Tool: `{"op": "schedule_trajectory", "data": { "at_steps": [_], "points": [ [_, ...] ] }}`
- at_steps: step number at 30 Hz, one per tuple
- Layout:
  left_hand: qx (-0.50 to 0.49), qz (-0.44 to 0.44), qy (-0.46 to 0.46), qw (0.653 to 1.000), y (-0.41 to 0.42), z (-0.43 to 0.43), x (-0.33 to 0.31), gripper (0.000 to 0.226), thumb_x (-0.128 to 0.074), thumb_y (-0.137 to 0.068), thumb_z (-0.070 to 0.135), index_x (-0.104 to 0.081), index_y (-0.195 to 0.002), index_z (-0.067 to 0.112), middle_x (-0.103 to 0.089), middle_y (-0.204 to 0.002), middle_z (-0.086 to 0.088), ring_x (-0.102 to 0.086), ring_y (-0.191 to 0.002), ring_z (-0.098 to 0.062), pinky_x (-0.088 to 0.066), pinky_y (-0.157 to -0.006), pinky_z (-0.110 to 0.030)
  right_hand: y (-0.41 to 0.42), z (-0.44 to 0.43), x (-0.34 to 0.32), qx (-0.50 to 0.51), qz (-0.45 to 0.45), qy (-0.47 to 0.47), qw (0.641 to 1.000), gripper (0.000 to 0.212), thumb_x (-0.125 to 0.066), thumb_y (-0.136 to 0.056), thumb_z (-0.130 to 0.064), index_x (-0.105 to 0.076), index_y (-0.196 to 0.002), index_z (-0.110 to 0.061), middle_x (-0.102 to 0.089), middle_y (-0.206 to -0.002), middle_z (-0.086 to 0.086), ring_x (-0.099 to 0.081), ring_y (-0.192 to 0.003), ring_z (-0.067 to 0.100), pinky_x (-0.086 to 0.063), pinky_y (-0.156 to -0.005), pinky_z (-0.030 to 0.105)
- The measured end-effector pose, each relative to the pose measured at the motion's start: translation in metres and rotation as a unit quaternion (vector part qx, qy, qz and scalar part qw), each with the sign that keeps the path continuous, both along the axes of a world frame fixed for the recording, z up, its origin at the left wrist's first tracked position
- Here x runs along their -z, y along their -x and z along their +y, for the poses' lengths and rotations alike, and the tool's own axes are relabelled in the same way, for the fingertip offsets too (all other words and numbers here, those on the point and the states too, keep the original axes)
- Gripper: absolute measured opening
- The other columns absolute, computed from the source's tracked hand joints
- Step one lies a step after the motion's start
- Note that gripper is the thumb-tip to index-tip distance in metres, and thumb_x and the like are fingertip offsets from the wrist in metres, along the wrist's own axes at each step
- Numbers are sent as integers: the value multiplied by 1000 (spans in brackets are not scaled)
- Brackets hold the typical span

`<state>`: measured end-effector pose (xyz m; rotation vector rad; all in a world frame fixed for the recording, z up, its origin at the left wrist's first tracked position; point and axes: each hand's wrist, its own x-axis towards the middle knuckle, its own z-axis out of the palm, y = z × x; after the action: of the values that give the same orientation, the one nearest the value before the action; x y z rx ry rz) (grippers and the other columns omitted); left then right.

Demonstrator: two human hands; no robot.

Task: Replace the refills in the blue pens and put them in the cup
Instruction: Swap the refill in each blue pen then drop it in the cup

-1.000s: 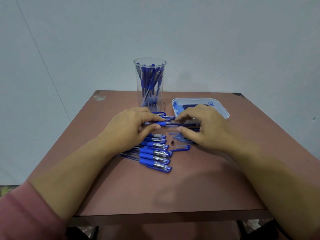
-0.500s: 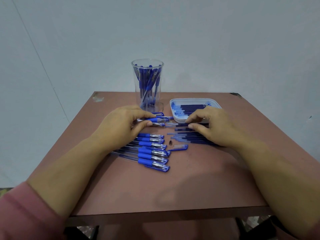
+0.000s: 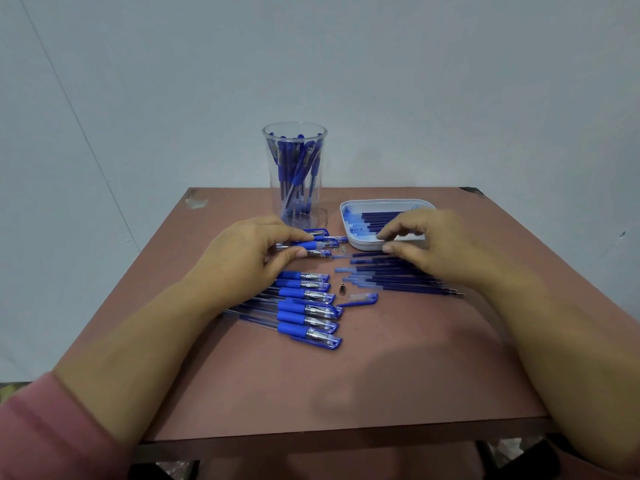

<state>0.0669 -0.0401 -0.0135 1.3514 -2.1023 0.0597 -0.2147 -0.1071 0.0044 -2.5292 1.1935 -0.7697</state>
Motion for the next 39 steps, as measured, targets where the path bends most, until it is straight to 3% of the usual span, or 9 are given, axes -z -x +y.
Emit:
{"op": "schedule_trajectory", "data": {
  "at_steps": [4, 8, 12, 16, 23, 31, 33, 36, 39],
  "points": [
    [2, -1, 4, 1000, 0, -1, 1, 29, -62, -91, 35, -69, -118, 30, -61, -91, 15, -58, -79, -8, -48, -69, -26, 2, -15, -25, 47, 75, 7, 996, 17, -65, -92, -22, -70, -107, -25, -60, -97, -14, -52, -89, 4, -29, -67, -7],
    [0, -3, 6, 1000, -2, -2, 2, 28, -61, -91, 35, -69, -117, 30, -60, -90, 17, -58, -78, -7, -49, -70, -26, -4, -36, -29, 60, 157, -56, 984, 19, -64, -92, -25, -67, -111, -29, -60, -105, -14, -49, -88, 3, -29, -58, -7],
    [1, 4, 6, 1000, -4, -4, 3, 27, -60, -91, 36, -69, -116, 31, -61, -90, 16, -58, -77, -7, -49, -69, -26, -6, -54, -22, 45, 130, -120, 983, 21, -76, -82, -19, -68, -99, -30, -68, -97, -9, -62, -91, 6, -39, -67, 10],
    [2, 4, 3, 1000, -5, -5, 2, 30, -57, -91, 41, -69, -116, 31, -61, -89, 16, -59, -78, -7, -51, -70, -30, -6, -61, -18, 35, 123, -133, 983, 21, -77, -81, -16, -67, -92, -32, -68, -88, -12, -63, -84, 2, -42, -68, 15],
    [7, 5, 7, 1000, -3, -4, 2, 31, -57, -91, 40, -69, -117, 29, -61, -90, 16, -58, -78, -8, -52, -71, -32, -7, -65, -18, 21, 140, -140, 980, 20, -71, -86, -12, -69, -97, -28, -66, -87, -13, -59, -77, -2, -39, -60, 4],
    [8, 11, 1, 1000, -2, -3, 2, 36, -52, -90, 46, -69, -117, 29, -64, -93, 14, -59, -81, -7, -53, -72, -33, -10, -66, -16, 10, 157, -138, 978, 14, -70, -87, -18, -68, -89, -32, -67, -93, -11, -60, -84, 2, -41, -69, 16],
    [4, 11, 3, 1000, -2, -4, 3, 31, -57, -91, 41, -69, -117, 30, -62, -91, 16, -59, -79, -6, -53, -72, -33, -10, -65, -16, 8, 140, -130, 982, 12, -70, -87, -21, -66, -88, -33, -68, -95, -10, -60, -86, 3, -43, -72, 17],
    [5, 16, 3, 1000, -2, -5, 3, 33, -54, -91, 44, -69, -117, 30, -64, -92, 15, -60, -80, -8, -53, -73, -35, -12, -58, -21, 1, 81, -112, 990, 10, -67, -90, -21, -66, -93, -31, -66, -92, -14, -59, -86, 1, -40, -66, 4],
    [5, 19, 5, 1000, -3, -5, 3, 35, -52, -92, 47, -69, -117, 30, -64, -93, 15, -60, -82, -7, -53, -73, -35, -17, -43, -25, -18, 33, -37, 999, 13, -66, -90, -22, -63, -92, -34, -62, -88, -14, -55, -85, 2, -39, -66, 7]
  ]
}}
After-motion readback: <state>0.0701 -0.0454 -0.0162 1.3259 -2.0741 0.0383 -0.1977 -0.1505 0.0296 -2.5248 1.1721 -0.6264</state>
